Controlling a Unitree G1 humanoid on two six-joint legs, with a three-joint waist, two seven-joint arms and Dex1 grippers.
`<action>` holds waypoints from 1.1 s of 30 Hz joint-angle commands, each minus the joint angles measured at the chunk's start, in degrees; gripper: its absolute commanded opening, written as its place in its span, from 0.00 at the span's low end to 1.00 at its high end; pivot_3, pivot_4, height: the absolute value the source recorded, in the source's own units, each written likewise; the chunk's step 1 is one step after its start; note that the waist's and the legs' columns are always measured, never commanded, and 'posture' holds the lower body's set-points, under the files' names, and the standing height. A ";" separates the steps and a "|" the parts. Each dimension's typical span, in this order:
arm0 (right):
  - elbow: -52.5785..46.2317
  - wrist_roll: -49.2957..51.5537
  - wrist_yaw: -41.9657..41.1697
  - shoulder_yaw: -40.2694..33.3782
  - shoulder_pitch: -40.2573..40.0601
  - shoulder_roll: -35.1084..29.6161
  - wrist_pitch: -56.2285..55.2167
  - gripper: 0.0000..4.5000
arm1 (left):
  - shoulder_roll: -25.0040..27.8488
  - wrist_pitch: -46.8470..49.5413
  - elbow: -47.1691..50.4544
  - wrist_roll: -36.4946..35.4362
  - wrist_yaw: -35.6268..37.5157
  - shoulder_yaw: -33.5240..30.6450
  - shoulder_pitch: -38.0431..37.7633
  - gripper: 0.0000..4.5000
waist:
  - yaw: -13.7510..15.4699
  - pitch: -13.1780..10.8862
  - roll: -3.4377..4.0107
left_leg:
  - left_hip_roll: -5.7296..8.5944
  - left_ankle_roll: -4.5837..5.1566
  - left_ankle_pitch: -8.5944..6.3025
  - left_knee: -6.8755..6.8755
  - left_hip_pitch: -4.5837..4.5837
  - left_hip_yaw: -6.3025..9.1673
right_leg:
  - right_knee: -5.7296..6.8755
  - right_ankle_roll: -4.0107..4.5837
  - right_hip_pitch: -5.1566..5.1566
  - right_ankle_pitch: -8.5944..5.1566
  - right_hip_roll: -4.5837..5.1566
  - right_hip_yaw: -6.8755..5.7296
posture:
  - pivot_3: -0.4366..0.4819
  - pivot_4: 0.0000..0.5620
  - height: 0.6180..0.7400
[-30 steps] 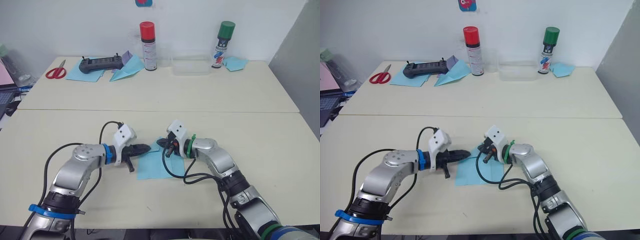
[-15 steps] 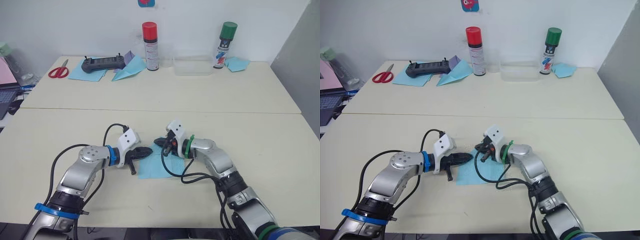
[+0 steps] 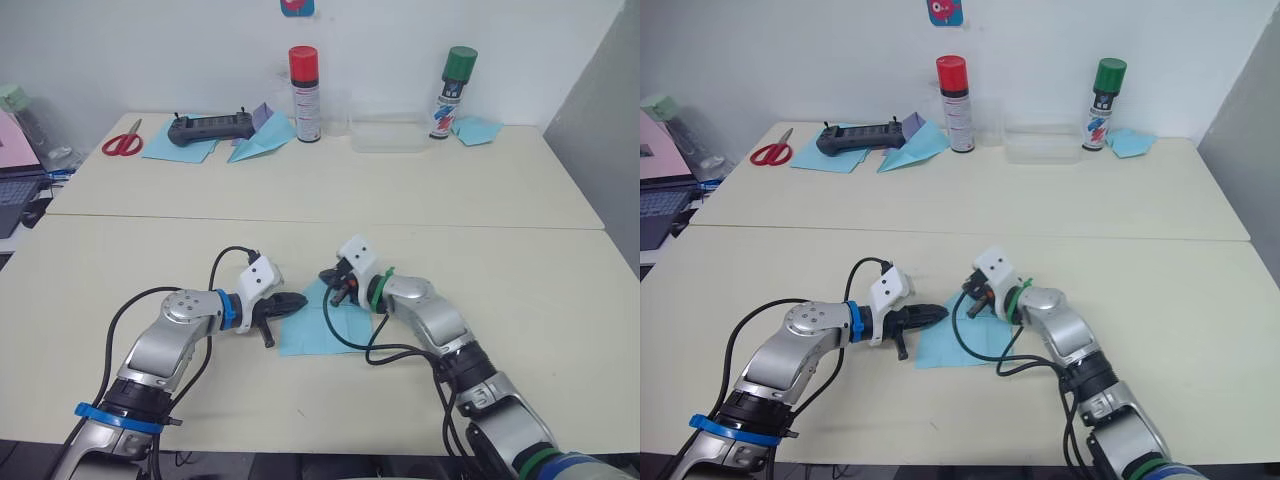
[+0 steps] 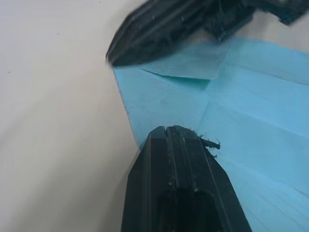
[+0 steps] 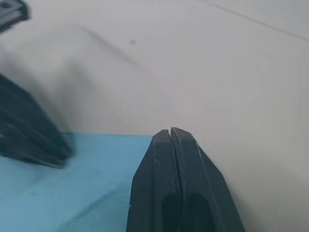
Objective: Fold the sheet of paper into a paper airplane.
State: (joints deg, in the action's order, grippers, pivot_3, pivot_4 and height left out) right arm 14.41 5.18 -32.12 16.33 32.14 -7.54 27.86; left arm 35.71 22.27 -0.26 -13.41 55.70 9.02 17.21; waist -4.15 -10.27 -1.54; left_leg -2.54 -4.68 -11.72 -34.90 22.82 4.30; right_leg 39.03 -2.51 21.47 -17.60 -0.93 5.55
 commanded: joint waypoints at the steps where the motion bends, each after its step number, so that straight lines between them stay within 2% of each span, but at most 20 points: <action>1: 1.44 -1.04 1.30 -1.67 -1.68 -1.65 0.82 0.00 | -0.35 0.45 -1.64 1.52 -0.35 1.13 0.40 0.00 | 0.14 0.01 0.02 | 0.00 0.00 0.00 0.00 0.00 0.01 | 0.01 0.00 0.00 0.00 0.00 0.00 | 0.48 0.27 1.00; 5: -6.87 7.15 -1.66 -6.51 -1.25 0.12 5.99 0.00 | -0.92 -0.16 -2.82 1.92 -0.20 1.82 1.46 0.00 | 0.90 0.00 0.03 | 0.02 0.00 0.00 -0.03 0.03 0.01 | 0.00 -0.01 0.00 0.00 0.00 0.01 | 0.48 0.27 1.00; 8: -13.36 12.00 -2.71 -10.66 -0.73 -2.53 14.04 0.00 | -1.23 -0.33 -3.32 1.94 0.02 2.12 2.08 0.00 | 1.04 -0.07 0.13 | 0.02 0.00 0.00 -0.03 0.13 0.01 | 0.00 -0.01 0.10 0.01 0.00 0.01 | 0.48 0.27 1.00; 11: -19.15 19.10 -4.67 -15.94 -0.90 -7.57 26.09 0.13 | -1.31 -0.85 -3.97 2.06 0.43 2.54 2.52 0.00 | 1.25 -0.09 0.16 | 0.02 0.00 0.00 -0.02 0.14 0.02 | 0.00 -0.01 0.10 0.01 0.00 -0.01 | 0.48 0.27 1.00; 14: -22.43 23.01 -5.34 -17.73 -1.68 -11.45 33.81 0.35 | -1.41 -1.19 -4.43 2.15 0.62 2.69 2.74 0.00 | 1.24 -0.10 0.18 | 0.01 0.00 0.00 -0.01 0.13 0.01 | -0.02 0.00 0.09 0.00 0.00 0.00 | 0.48 0.27 1.00; 15: -23.58 25.23 -5.43 -19.11 -2.34 -12.65 38.34 0.45 | -1.48 -1.37 -4.67 2.21 0.75 2.76 2.85 0.00 | 1.19 -0.10 0.19 | 0.01 0.00 0.00 -0.01 0.12 0.01 | -0.02 0.01 0.10 0.00 -0.01 0.00 | 0.48 0.27 1.00; 17: -24.94 29.52 -5.40 -22.00 -3.42 -14.08 47.80 0.58 | -1.68 -1.80 -5.23 2.38 0.95 2.92 3.09 0.00 | 1.23 -0.11 0.19 | 0.00 0.01 0.00 0.01 0.12 0.02 | -0.01 0.02 0.10 -0.01 -0.01 -0.01 | 0.48 0.27 1.00; 19: -24.45 31.99 -3.50 -26.98 -3.27 -12.56 59.00 0.58 | -1.87 -2.13 -5.71 2.49 1.09 3.05 3.33 0.00 | 1.28 -0.11 0.19 | 0.01 0.01 0.00 0.01 0.14 0.01 | -0.02 0.03 0.09 -0.02 -0.01 0.00 | 0.48 0.27 1.00; 21: -23.93 33.54 -1.47 -29.40 -2.88 -11.25 63.78 0.58 | -1.95 -2.38 -5.84 2.52 1.11 3.07 3.38 0.00 | 1.26 -0.11 0.20 | 0.02 0.01 0.00 0.00 0.14 0.00 | -0.03 0.02 0.09 -0.02 0.00 0.03 | 0.48 0.27 1.00; 26: -22.43 37.66 3.80 -28.29 -4.75 -10.24 64.64 0.58 | -2.02 -2.58 -5.73 2.56 0.96 2.99 3.24 0.00 | 1.25 -0.11 0.20 | 0.03 0.01 0.00 -0.01 0.14 -0.01 | -0.04 0.01 0.10 -0.01 0.00 0.02 | 0.48 0.27 1.00; 33: -14.28 43.39 13.72 -35.42 -2.20 -1.22 64.64 0.58 | -1.60 -2.62 -5.05 2.68 0.87 2.70 2.58 0.00 | 0.70 -0.09 0.20 | -0.01 0.01 0.00 0.01 0.11 -0.02 | -0.03 0.01 0.10 -0.01 -0.03 0.03 | 0.48 0.27 1.00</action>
State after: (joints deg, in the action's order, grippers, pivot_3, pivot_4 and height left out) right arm -1.26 46.52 -20.51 -17.70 28.97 -10.24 92.05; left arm 33.98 19.24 -4.91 -12.49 56.89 10.61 20.70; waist -3.45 -10.36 -1.34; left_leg -2.55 -4.67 -11.72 -34.89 22.93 4.27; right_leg 39.00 -2.50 21.57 -17.61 -0.96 5.58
